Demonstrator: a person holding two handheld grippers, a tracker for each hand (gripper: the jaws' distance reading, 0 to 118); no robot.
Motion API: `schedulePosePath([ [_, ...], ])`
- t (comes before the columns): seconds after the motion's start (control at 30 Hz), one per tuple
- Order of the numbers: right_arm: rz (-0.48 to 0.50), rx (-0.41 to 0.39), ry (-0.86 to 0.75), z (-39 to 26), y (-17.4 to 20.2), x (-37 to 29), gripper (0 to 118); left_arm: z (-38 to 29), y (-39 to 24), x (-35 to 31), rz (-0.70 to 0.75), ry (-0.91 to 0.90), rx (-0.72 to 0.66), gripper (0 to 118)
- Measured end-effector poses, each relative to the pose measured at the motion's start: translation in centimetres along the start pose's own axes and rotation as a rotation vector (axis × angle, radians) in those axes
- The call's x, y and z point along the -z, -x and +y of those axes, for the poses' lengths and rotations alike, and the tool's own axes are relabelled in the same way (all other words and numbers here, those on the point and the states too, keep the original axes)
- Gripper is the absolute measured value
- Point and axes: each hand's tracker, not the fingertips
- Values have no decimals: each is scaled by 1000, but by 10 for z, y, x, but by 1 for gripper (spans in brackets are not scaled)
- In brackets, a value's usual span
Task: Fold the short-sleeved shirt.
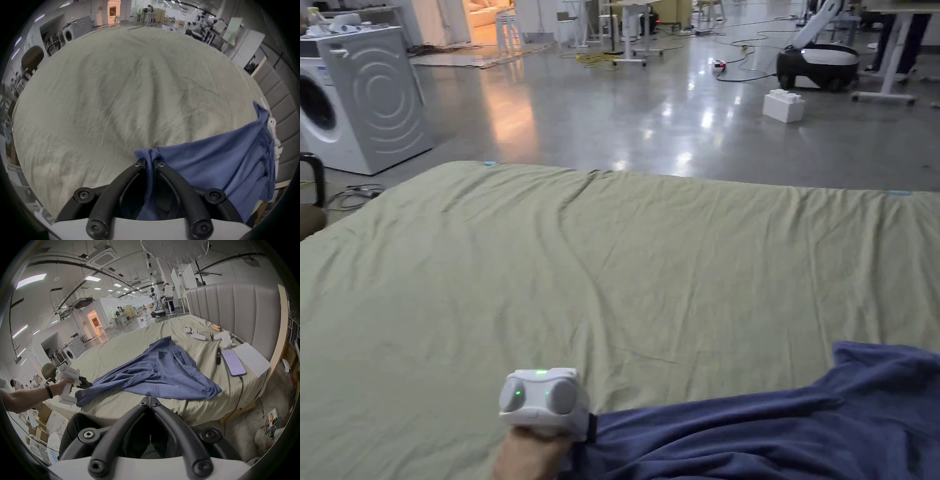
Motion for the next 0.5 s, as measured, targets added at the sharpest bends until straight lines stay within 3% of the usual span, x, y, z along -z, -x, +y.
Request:
schedulePosePath([
  [0.1,15,-24,10,19,-9,20,0,4,-6,4,11,33,120,10],
  [0.27,29,-215,-66,97,-23,92,1,18,-12,11,16,108,139,9],
  [0.33,22,-210,-48,125,-39,136,4,22,-14,12,17,133,188,9],
  [0.37,11,-192,11,138,-47,163,20,22,-15,11,12,135,189,9],
  [0.4,15,-168,30,147,-55,184,58,23,-16,11,-2,159,181,9],
  [0.43,38,-144,26,158,-68,209,82,24,-14,12,-11,163,164,9],
  [0.47,44,-111,59,170,-84,240,92,24,-13,11,-24,165,141,9],
  [0.5,46,-100,87,178,-93,261,92,23,-12,10,-36,164,111,9],
])
